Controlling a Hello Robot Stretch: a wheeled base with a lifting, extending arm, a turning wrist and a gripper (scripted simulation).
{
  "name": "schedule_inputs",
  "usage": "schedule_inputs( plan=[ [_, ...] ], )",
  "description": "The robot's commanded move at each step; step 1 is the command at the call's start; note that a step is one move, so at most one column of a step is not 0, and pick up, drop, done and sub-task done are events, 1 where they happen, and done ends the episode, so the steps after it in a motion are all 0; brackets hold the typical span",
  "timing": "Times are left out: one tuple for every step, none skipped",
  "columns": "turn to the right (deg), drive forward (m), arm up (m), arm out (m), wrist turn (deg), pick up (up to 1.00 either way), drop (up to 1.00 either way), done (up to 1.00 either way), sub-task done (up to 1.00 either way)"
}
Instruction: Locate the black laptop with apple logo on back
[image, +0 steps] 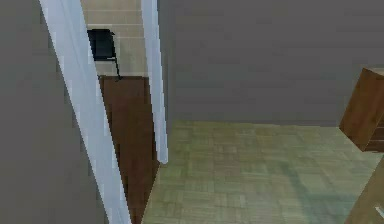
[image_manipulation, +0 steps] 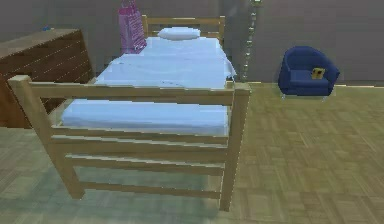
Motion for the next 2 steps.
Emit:
schedule_inputs(
  plan=[
    [3.0,0.00,0.00,0.00,0.0,0.00,0.00,0.00,0.00],
    [45.0,0.00,0.00,0.00,0.0,0.00,0.00,0.00,0.00]
  ],
)
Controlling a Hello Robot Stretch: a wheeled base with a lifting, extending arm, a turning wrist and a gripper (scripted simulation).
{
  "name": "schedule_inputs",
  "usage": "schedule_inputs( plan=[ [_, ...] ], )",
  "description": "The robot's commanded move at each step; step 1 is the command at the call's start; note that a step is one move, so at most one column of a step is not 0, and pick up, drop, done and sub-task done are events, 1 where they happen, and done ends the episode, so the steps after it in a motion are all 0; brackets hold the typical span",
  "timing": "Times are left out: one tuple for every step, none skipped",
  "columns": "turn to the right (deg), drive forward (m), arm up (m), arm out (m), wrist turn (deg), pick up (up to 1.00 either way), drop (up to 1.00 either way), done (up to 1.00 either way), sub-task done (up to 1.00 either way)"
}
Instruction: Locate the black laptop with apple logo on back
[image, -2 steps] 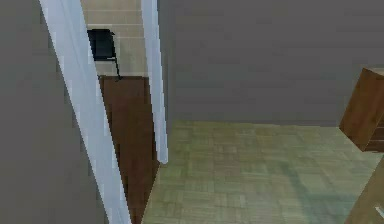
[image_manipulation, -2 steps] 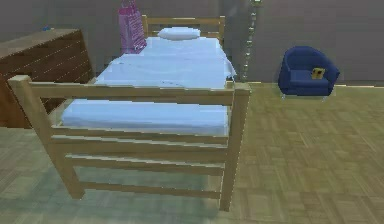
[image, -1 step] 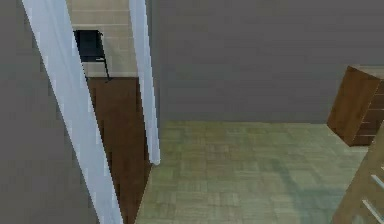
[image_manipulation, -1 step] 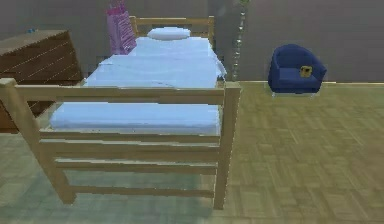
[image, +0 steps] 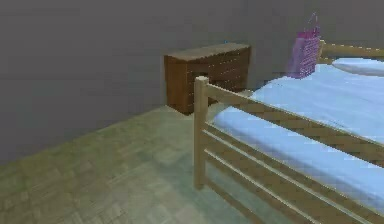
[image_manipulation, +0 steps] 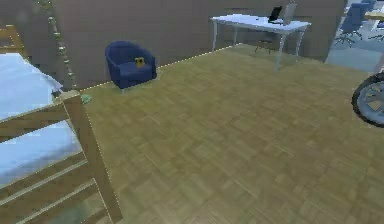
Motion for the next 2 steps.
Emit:
schedule_inputs(
  plan=[
    [45.0,0.00,0.00,0.00,0.0,0.00,0.00,0.00,0.00],
    [0.0,0.05,0.00,0.00,0.0,0.00,0.00,0.00,0.00]
  ],
)
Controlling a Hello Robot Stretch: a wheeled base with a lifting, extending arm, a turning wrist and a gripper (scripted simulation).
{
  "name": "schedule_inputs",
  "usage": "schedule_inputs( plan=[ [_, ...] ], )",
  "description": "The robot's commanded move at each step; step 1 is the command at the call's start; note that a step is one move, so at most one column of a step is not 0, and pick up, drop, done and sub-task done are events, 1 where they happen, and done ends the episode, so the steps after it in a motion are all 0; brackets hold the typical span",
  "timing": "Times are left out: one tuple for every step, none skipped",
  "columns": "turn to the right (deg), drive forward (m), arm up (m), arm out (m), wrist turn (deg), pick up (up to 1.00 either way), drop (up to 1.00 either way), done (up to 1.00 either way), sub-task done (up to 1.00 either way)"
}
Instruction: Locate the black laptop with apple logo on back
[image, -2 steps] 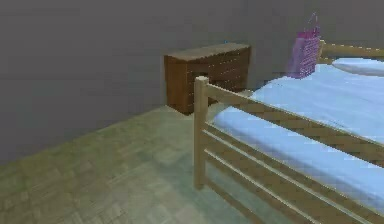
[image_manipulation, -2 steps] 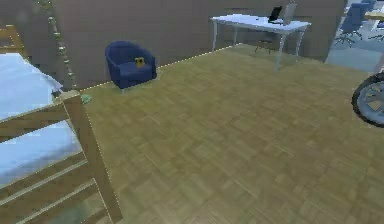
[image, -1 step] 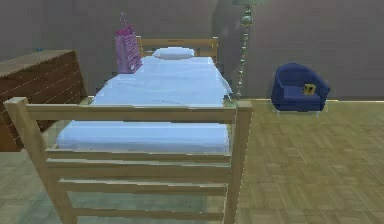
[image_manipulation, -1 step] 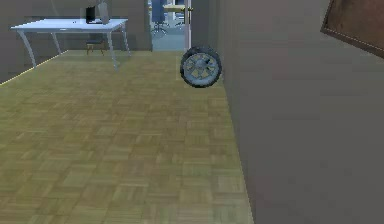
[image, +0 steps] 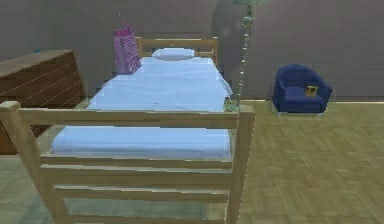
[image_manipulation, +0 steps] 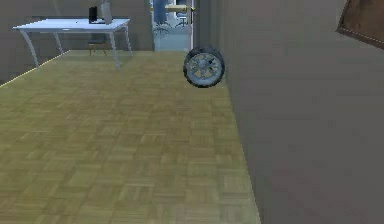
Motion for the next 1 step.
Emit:
schedule_inputs(
  plan=[
    [-45.0,0.00,0.00,0.00,0.0,0.00,0.00,0.00,0.00]
  ],
)
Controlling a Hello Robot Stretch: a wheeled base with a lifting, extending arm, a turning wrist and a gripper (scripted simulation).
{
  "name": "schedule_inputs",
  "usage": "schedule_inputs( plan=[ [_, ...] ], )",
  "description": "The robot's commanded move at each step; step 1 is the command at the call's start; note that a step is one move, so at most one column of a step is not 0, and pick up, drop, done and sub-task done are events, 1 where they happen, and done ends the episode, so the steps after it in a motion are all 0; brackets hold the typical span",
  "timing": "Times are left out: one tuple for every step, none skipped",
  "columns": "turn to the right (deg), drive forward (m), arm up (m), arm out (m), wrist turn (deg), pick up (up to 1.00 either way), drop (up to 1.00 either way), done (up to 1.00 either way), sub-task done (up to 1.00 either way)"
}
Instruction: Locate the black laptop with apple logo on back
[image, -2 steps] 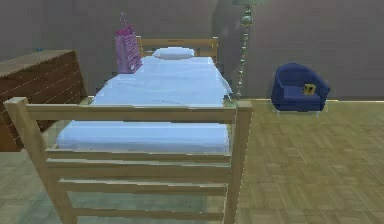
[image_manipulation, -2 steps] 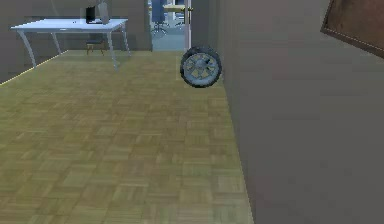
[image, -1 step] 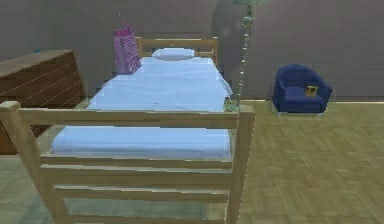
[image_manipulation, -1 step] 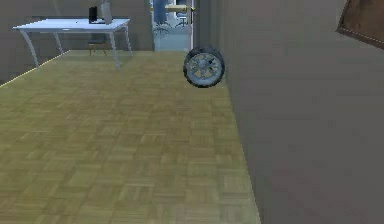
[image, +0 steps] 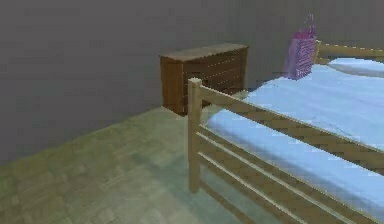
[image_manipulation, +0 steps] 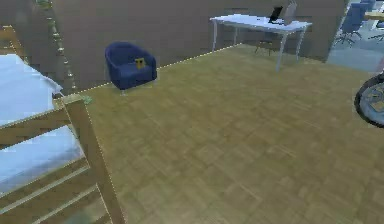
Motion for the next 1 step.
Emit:
schedule_inputs(
  plan=[
    [-27.0,0.00,0.00,0.00,0.0,0.00,0.00,0.00,0.00]
  ],
)
